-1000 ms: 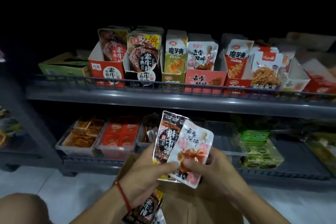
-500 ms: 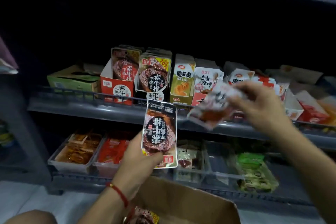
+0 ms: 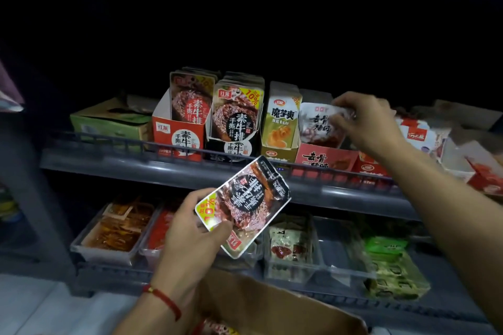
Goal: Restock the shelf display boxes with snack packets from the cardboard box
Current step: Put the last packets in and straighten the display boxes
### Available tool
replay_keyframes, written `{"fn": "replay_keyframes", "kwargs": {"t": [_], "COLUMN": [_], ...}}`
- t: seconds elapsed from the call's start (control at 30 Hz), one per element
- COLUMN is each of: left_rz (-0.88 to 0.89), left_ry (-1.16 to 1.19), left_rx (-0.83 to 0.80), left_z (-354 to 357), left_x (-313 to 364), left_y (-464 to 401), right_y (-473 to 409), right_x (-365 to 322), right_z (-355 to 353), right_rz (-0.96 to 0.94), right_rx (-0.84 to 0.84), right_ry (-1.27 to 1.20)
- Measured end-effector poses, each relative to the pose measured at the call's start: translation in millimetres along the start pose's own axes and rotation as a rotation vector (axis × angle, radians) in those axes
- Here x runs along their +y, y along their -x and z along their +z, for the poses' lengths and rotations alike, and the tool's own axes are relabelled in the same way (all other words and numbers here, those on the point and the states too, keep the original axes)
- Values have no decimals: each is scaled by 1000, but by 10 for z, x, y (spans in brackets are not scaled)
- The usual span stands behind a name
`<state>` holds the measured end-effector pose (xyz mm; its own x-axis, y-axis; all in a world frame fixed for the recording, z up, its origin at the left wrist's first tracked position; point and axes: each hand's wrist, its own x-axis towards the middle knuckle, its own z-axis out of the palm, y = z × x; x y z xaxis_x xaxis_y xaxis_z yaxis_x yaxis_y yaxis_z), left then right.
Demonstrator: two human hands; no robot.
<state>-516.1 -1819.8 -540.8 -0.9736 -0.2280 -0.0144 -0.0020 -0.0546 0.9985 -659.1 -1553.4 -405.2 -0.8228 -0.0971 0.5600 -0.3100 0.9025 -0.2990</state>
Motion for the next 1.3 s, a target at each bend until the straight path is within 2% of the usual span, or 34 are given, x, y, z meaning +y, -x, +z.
{"fn": "replay_keyframes", "kwargs": {"t": [0.17,0.27,0.43,0.57,0.63,0.73,0.8,0.83,0.9,0.97,1.07,1.13,1.2,1.3], "left_rz": [4,13,60,111,133,201,214,197,155,178,242,244,230,210], "left_ry": [38,73,131,120,102,-19,-65,-47,13,39,49,74,91,108], "left_rx": [4,3,36,59,71,68,52,55,92,143,213,245,262,281], "left_z": [12,-3,-45,-78,-90,-112,-120,-123,-152,-227,-364,-435,-466,-493], "left_x": [-9,7,31,41,52,78,110,128,156,162,171,151,141,141], "left_y": [-9,-23,-64,-72,-73,-72,-54,-45,-52,-93,-136,-159,-177,-199], "right_y": [31,54,54,191,372,719,880,901,843,681,274,-23,-274,-511], "right_x": [55,33,92,-92,-383,-848,-1004,-1033,-1069,-1101,-1126,-1170,-1223,-1270], "right_z": [172,190,196,194,242,353,445,476,459,345,101,-43,-104,-33], "right_rz": [-60,-71,-72,-281,-355,-388,-372,-412,-468,-416,-317,-257,-233,-256], "right_rx": [129,163,128,242,91,-375,-611,-634,-606,-516,-154,27,116,153], "right_ry": [263,296,327,296,83,-268,-342,-293,-222,-258,-354,-409,-354,-188]}}
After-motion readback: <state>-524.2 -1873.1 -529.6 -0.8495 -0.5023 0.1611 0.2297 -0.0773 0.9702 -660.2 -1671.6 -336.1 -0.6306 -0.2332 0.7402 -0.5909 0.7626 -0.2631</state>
